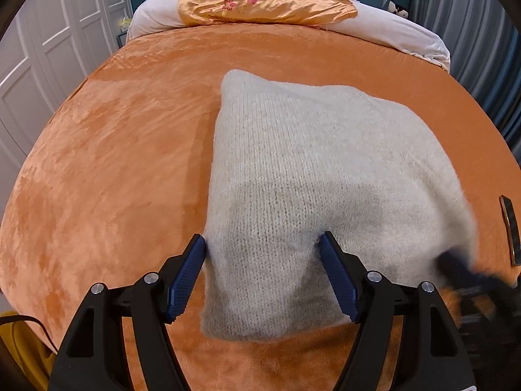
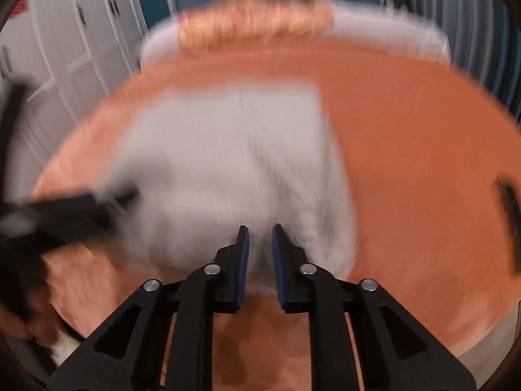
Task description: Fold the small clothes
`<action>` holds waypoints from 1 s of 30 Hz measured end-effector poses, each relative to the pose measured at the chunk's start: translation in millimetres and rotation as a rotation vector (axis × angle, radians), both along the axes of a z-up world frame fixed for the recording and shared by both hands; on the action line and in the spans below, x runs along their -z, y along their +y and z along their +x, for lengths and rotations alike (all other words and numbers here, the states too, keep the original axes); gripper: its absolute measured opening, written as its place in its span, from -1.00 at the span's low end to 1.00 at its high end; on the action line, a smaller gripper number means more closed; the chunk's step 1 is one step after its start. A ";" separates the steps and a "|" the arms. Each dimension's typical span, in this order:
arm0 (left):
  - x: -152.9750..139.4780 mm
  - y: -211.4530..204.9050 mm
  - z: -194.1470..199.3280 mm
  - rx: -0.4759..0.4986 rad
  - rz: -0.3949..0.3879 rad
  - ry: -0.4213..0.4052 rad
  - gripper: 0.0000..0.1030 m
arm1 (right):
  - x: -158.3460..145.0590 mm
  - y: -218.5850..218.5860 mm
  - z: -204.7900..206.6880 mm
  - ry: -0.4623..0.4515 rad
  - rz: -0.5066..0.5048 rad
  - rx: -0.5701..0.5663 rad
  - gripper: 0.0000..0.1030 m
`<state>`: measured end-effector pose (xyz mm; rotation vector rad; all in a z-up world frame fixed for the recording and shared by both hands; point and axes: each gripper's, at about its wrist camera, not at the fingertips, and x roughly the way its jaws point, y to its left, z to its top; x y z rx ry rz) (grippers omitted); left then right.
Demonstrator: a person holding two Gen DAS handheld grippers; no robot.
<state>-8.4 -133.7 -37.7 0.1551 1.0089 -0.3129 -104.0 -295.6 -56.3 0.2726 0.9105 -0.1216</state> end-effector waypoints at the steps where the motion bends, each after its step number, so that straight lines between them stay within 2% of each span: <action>1: 1.3 -0.5 -0.7 0.003 0.008 0.007 0.39 | 3.7 -1.3 0.1 0.003 0.017 0.004 -0.82; 3: 3.4 2.5 -2.2 0.004 0.015 0.007 0.41 | -9.3 -2.2 -2.3 -0.028 0.022 0.013 -0.81; 6: 5.7 5.4 -2.5 0.000 0.008 0.016 0.42 | -30.2 -0.1 -11.1 -0.125 0.037 0.020 -0.79; 8: 6.2 4.5 -2.8 -0.002 0.011 0.015 0.42 | -20.0 7.1 -6.2 -0.089 0.037 -0.014 -0.79; 10: 6.6 2.6 -3.1 -0.003 0.018 0.017 0.42 | 5.2 17.5 4.8 0.005 0.007 -0.049 -0.79; 13: 5.2 2.0 -4.2 -0.004 0.021 0.017 0.42 | -14.3 23.0 5.0 -0.033 -0.033 -0.059 -0.78; 17: 3.7 5.4 -3.0 -0.005 0.009 0.034 0.42 | -40.7 29.8 3.9 -0.123 0.005 -0.077 -0.78; 19: 3.1 6.9 -3.6 -0.004 0.008 0.039 0.42 | -29.2 39.5 13.0 -0.088 0.004 -0.108 -0.78; 21: 3.3 8.6 -4.7 -0.003 0.013 0.042 0.42 | 0.7 49.4 20.7 0.001 -0.005 -0.131 -0.79; 22: 4.4 8.7 -5.6 -0.002 0.016 0.049 0.42 | 7.4 54.6 22.3 0.003 -0.015 -0.136 -0.79; 24: 6.2 12.5 -8.4 -0.001 0.016 0.058 0.42 | -2.4 61.9 22.6 -0.011 -0.053 -0.158 -0.77; 27: 3.8 18.5 -12.7 0.001 0.003 0.080 0.42 | -14.0 61.3 14.6 -0.021 -0.051 -0.168 -0.77; 30: -15.1 28.6 -12.6 -0.022 -0.079 0.084 0.37 | -38.2 43.6 0.9 -0.095 -0.051 -0.094 -0.71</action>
